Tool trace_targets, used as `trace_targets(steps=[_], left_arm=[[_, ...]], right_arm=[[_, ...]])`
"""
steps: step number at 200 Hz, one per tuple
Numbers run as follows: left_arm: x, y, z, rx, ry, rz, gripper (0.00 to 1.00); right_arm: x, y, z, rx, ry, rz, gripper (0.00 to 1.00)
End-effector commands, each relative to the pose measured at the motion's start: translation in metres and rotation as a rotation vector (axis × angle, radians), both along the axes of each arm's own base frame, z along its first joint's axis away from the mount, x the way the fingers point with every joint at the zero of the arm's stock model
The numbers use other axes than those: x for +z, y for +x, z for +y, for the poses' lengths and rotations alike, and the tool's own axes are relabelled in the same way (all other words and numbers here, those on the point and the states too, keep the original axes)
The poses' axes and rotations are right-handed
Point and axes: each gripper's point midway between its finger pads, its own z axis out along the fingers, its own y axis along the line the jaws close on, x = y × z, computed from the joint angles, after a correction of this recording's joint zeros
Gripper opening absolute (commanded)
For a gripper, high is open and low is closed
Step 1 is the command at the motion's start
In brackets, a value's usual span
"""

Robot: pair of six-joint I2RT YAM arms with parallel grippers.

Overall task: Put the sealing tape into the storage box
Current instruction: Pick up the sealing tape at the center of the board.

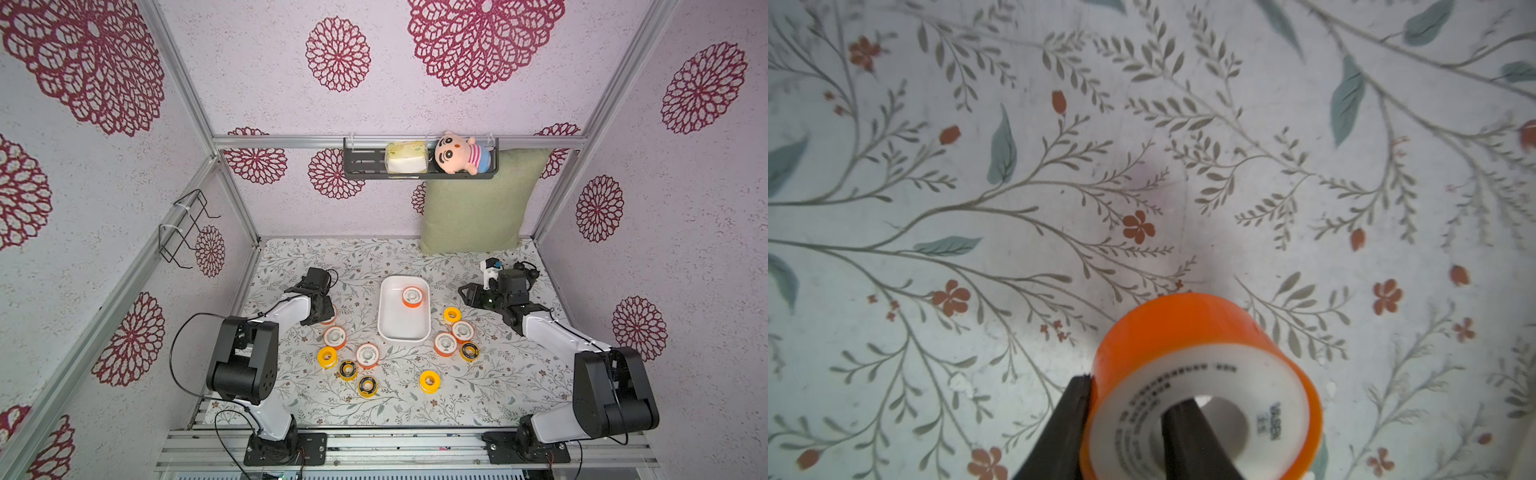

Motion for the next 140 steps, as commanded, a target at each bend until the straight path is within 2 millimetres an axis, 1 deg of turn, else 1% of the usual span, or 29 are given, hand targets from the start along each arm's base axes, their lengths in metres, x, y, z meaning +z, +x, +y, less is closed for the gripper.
trace_targets(steps=[1, 19, 40, 64, 93, 130, 140], left_arm=[[0.036, 0.008, -0.014, -0.02, 0.031, -0.099, 0.31], [0.053, 0.012, -0.031, -0.059, 0.027, -0.135, 0.31], [0.073, 0.018, -0.068, -0.16, -0.017, -0.176, 0.31], [0.088, 0.021, -0.109, -0.27, -0.081, -0.184, 0.31], [0.092, 0.022, -0.151, -0.372, -0.159, -0.166, 0.31], [0.083, 0.02, -0.192, -0.472, -0.214, -0.112, 0.31], [0.08, 0.02, -0.2, -0.487, -0.228, -0.096, 0.31]], right_arm=[[-0.001, -0.001, 0.022, 0.098, 0.019, -0.011, 0.48], [-0.009, -0.003, 0.037, 0.152, 0.021, 0.01, 0.48], [-0.017, -0.003, 0.053, 0.191, 0.018, 0.03, 0.48], [-0.021, -0.002, 0.07, 0.229, 0.021, 0.04, 0.48], [-0.025, 0.001, 0.083, 0.245, 0.025, 0.046, 0.48], [-0.031, 0.008, 0.093, 0.254, 0.04, 0.067, 0.46], [-0.032, 0.01, 0.095, 0.25, 0.044, 0.073, 0.46]])
